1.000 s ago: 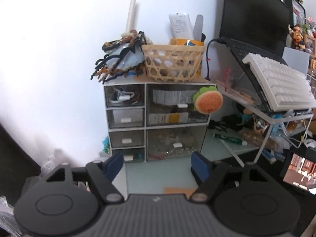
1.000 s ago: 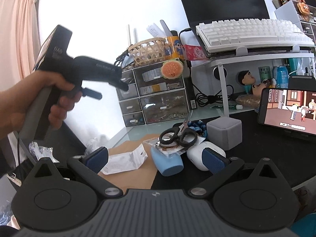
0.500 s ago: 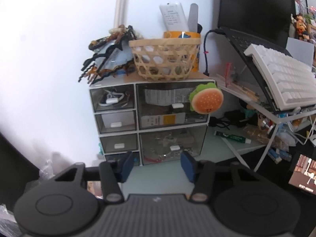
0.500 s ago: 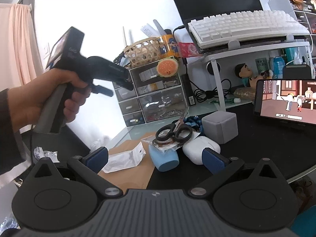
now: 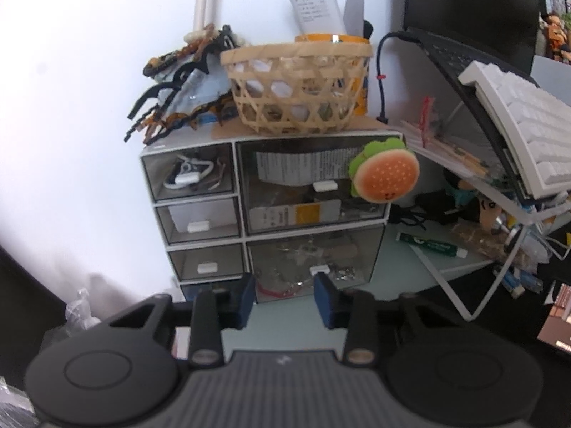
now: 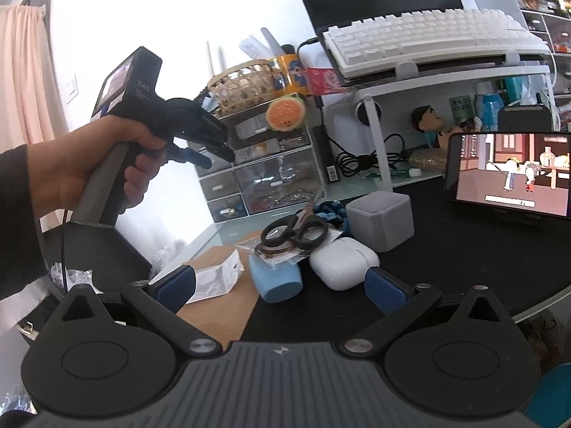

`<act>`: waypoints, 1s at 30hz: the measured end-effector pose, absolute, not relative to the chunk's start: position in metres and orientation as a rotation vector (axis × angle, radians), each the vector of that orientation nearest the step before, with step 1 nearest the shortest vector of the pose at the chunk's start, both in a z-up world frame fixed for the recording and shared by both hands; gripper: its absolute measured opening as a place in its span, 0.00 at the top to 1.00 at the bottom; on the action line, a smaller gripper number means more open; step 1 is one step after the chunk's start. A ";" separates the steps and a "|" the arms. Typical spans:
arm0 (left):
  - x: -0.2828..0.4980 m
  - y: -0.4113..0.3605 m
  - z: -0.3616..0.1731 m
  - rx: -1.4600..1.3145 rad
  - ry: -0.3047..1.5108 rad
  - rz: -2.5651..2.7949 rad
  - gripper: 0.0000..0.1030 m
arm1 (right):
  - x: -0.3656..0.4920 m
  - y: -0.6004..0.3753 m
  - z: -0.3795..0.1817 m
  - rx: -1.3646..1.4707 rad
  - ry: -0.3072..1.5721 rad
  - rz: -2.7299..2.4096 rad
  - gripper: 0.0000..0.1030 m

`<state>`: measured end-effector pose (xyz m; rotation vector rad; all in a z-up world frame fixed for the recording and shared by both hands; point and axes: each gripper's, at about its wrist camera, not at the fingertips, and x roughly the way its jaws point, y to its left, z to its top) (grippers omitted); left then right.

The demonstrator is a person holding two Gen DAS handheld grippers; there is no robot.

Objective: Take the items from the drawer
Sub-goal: 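Close the left gripper on the white handle of the clear drawer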

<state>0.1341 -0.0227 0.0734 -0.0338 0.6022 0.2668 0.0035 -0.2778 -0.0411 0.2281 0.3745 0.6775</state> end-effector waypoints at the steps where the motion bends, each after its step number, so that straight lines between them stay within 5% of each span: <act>1: 0.136 -0.023 0.072 -0.037 0.605 0.266 0.62 | 0.004 -0.279 -0.041 0.231 0.375 0.673 0.00; 30: 0.178 -0.019 0.038 -0.045 0.628 0.269 0.62 | 0.021 -0.294 -0.050 0.303 0.390 0.663 0.00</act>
